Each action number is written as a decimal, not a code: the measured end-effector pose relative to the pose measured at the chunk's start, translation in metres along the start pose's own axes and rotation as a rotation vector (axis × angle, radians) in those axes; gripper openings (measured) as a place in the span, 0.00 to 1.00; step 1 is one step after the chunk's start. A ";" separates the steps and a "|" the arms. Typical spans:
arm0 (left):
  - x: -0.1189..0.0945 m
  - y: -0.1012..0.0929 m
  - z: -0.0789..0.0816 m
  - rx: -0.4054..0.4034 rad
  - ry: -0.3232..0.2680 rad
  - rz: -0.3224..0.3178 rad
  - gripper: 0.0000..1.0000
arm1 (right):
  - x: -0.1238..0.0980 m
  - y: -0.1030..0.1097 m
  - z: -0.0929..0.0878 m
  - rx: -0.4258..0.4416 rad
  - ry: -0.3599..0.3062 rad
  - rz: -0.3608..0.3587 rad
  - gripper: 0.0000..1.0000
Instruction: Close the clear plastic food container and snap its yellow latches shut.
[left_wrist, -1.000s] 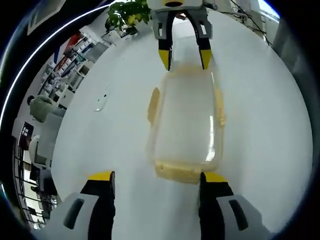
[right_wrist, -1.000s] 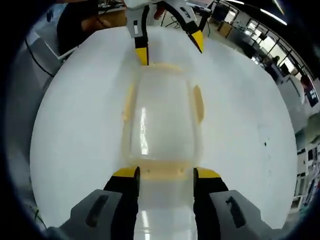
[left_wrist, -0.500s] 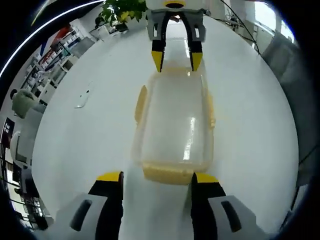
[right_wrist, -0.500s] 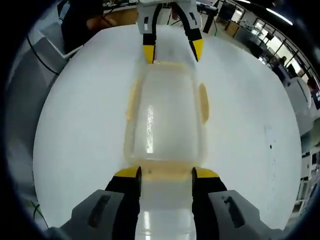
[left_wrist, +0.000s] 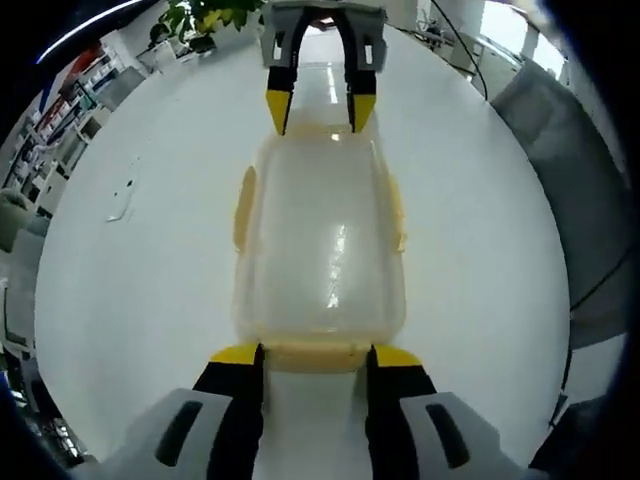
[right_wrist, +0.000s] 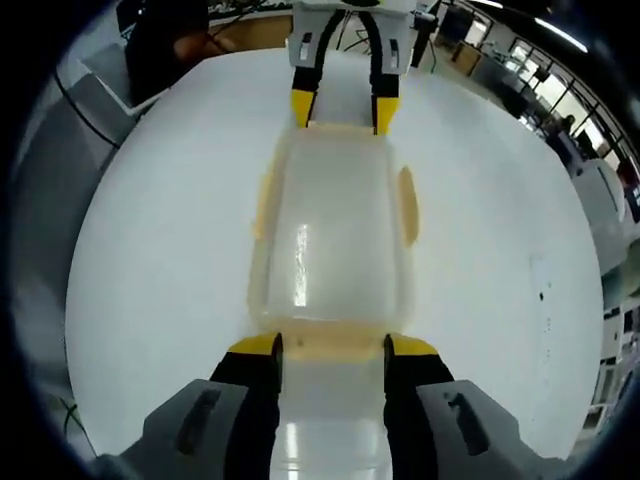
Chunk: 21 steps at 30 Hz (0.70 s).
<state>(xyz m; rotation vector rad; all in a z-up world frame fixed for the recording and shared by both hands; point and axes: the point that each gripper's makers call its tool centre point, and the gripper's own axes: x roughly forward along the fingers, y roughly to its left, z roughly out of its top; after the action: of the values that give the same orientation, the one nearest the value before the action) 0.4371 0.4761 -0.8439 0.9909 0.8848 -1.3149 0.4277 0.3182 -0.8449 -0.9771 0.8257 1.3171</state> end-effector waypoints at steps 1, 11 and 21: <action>0.000 -0.001 -0.001 -0.003 0.001 0.001 0.33 | 0.000 -0.001 0.000 0.002 -0.003 0.001 0.37; 0.002 -0.006 -0.002 -0.025 0.036 -0.039 0.33 | 0.000 -0.001 0.003 -0.002 -0.004 0.001 0.37; 0.002 -0.005 -0.002 -0.037 0.094 -0.047 0.34 | -0.001 -0.003 0.002 0.022 0.014 -0.004 0.36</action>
<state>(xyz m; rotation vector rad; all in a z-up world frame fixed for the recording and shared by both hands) 0.4325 0.4777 -0.8467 1.0151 1.0058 -1.2960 0.4303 0.3201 -0.8427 -0.9713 0.8460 1.2966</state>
